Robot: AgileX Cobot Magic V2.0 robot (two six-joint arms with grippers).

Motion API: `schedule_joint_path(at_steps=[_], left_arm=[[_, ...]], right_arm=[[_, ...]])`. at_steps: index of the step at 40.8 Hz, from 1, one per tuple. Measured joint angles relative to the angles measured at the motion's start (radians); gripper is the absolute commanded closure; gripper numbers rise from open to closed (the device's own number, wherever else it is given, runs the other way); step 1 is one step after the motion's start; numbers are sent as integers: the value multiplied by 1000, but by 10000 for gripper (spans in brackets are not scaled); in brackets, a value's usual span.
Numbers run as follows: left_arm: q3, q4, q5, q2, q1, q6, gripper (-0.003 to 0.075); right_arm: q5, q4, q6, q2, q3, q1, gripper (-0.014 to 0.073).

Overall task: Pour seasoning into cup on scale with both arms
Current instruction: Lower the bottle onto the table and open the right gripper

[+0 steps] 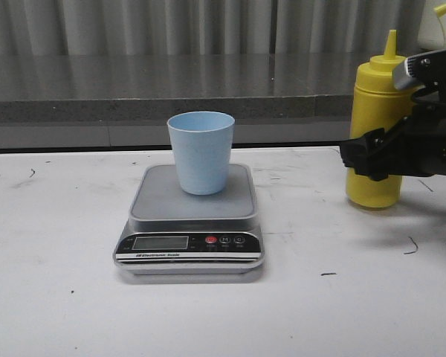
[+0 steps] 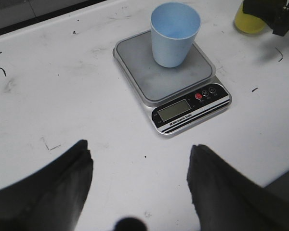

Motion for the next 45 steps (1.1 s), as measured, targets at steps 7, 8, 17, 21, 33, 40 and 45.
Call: schedule_joint_path(at_steps=[7, 8, 17, 21, 33, 40, 45], left_arm=[[0, 0, 0, 0, 0, 0, 302], [0, 0, 0, 0, 0, 0, 302], [0, 0, 0, 0, 0, 0, 302], [0, 0, 0, 0, 0, 0, 302], [0, 0, 0, 0, 0, 0, 302], [0, 0, 0, 0, 0, 0, 302], [0, 0, 0, 0, 0, 0, 302]], right_arm=[[13, 2, 4, 0, 0, 0, 284], [15, 4, 4, 2, 0, 0, 282], [22, 4, 36, 16, 0, 0, 178], [22, 7, 46, 18, 0, 0, 119], [-3, 39, 52, 14, 10, 0, 1], [-4, 63, 54, -17, 48, 0, 1], [-4, 72, 86, -55, 92, 0, 1]])
